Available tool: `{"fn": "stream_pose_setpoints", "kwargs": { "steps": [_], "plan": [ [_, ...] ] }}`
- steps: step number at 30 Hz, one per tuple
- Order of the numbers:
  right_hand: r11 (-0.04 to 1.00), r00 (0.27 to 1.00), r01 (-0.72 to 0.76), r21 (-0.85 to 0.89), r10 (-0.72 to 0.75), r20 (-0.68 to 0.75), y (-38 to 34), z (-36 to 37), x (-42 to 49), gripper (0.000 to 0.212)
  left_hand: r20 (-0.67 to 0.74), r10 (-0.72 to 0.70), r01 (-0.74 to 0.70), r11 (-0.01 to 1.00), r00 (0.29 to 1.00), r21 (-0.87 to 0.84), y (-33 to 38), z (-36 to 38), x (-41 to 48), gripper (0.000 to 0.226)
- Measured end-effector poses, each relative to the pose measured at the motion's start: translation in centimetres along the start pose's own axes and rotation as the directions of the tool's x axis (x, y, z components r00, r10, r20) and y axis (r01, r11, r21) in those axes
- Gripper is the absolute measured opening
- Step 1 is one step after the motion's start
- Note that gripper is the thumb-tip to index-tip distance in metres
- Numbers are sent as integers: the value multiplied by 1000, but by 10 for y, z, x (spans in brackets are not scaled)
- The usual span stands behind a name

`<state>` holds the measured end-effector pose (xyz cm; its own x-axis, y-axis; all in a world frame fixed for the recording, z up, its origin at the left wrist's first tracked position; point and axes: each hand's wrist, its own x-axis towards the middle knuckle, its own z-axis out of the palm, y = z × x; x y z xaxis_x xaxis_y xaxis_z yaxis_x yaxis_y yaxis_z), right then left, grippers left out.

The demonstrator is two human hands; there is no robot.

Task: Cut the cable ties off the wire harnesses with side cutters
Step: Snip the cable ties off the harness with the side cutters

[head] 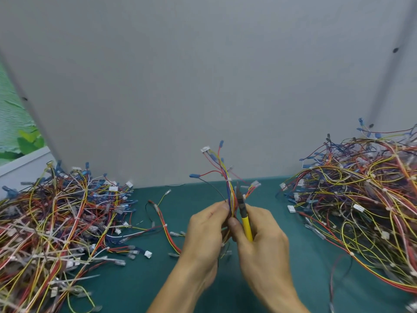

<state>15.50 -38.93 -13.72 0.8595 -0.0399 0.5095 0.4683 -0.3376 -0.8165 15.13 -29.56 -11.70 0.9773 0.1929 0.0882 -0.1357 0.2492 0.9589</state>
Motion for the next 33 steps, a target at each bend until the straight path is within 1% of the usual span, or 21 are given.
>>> {"fn": "stream_pose_setpoints", "kwargs": {
  "steps": [3,6,9,12,15,17,19,20,21,23,25,27,29,31,33],
  "plan": [
    [1000,1000,-18,19,18,-10,0,0,1,26,-4,-29,29,1000,1000,3,0,1,-1,34],
    [1000,996,-1,11,1,-86,0,-5,5,22,10,20,-21,986,1000,167,3,1,-4,39],
    [1000,993,22,1,-22,-113,-4,-11,9,14,43,67,-76,959,997,272,12,-4,-9,54],
    [999,991,41,32,-37,-128,-8,-19,14,15,23,104,-106,939,994,328,21,-14,-15,54],
    [994,990,-21,106,35,-134,-6,-29,24,13,-40,163,-133,902,986,411,28,-32,-18,49],
    [984,985,-52,173,79,-153,-6,-36,32,10,-35,191,-146,843,981,518,31,-45,-21,37],
    [947,976,-78,311,136,-170,-14,-42,40,12,49,203,-185,732,978,656,26,-54,-22,16],
    [924,971,-76,375,153,-182,-21,-45,45,13,99,207,-215,672,973,709,22,-57,-23,16],
    [911,968,-58,408,152,-200,-28,-48,51,12,142,218,-250,621,965,743,16,-58,-24,21],
    [911,963,1,412,110,-246,-44,-59,63,10,178,243,-287,554,953,781,2,-60,-26,29],
    [921,955,77,383,42,-294,-60,-75,77,7,165,265,-288,539,950,792,-9,-62,-30,32],
    [940,933,176,293,-64,-353,-77,-96,92,6,149,275,-277,517,950,810,-18,-67,-32,34],
    [946,896,271,176,-181,-405,-95,-121,106,6,123,266,-245,496,956,833,-27,-73,-32,36],
    [945,852,327,25,-283,-439,-112,-147,122,6,104,241,-211,474,965,855,-33,-77,-31,38],
    [927,810,327,-183,-375,-451,-126,-171,140,8,105,230,-199,437,968,877,-38,-80,-30,39]
  ]
}}
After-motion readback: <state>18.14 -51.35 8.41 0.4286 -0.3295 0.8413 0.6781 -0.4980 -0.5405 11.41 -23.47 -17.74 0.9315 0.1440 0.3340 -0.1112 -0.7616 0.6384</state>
